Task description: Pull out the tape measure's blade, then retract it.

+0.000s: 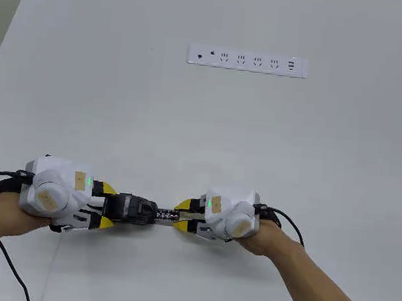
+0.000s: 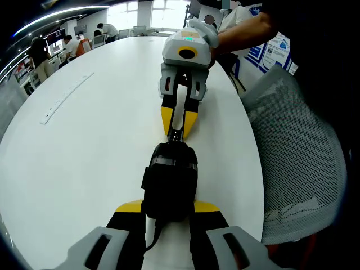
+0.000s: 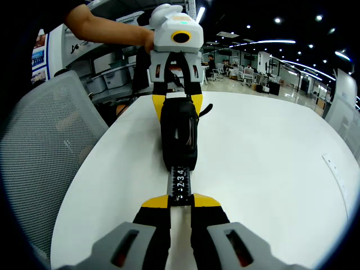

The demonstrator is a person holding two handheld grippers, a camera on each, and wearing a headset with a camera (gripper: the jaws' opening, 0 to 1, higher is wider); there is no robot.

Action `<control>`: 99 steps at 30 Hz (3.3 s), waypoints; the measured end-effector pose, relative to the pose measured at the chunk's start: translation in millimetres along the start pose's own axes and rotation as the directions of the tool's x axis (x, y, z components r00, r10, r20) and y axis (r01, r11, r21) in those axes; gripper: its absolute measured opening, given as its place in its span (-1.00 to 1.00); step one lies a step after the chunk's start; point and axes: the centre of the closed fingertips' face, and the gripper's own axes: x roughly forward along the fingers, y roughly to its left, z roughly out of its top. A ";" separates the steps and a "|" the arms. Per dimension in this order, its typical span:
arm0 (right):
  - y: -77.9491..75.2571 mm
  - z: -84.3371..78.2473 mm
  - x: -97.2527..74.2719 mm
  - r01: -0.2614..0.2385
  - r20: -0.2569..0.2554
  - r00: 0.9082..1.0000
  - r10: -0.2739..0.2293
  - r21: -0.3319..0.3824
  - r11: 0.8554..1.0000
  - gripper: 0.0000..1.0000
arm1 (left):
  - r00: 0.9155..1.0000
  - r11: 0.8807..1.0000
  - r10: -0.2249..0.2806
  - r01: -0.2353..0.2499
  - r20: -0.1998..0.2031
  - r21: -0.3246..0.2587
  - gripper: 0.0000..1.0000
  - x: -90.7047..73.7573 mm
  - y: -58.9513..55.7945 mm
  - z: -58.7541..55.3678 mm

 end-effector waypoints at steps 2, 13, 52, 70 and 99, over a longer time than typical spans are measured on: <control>0.0 -0.8 -1.9 0.001 0.000 1.000 -0.001 -0.002 1.000 -0.80 | 1.000 1.000 0.001 -0.001 0.000 0.000 -0.47 0.0 -0.2 0.0; -0.6 -10.8 -17.2 -0.002 -0.002 1.000 0.002 -0.024 1.000 -0.79 | 1.000 1.000 0.007 -0.007 0.005 -0.007 -0.47 0.4 0.2 0.2; 1.2 -47.6 -56.8 0.015 -0.032 0.999 -0.016 -0.021 1.000 -0.79 | 1.000 1.000 0.008 -0.008 0.014 -0.019 -0.47 4.8 1.3 -2.8; 2.2 -62.8 -74.6 0.025 -0.052 0.998 -0.026 -0.014 1.000 -0.79 | 1.000 1.000 0.004 -0.004 0.018 -0.027 -0.47 3.6 -0.7 2.4; -0.8 -86.0 -104.1 0.046 -0.089 0.995 -0.047 -0.016 0.999 -0.79 | 1.000 0.999 -0.002 0.002 0.017 -0.036 -0.47 1.9 -1.2 5.5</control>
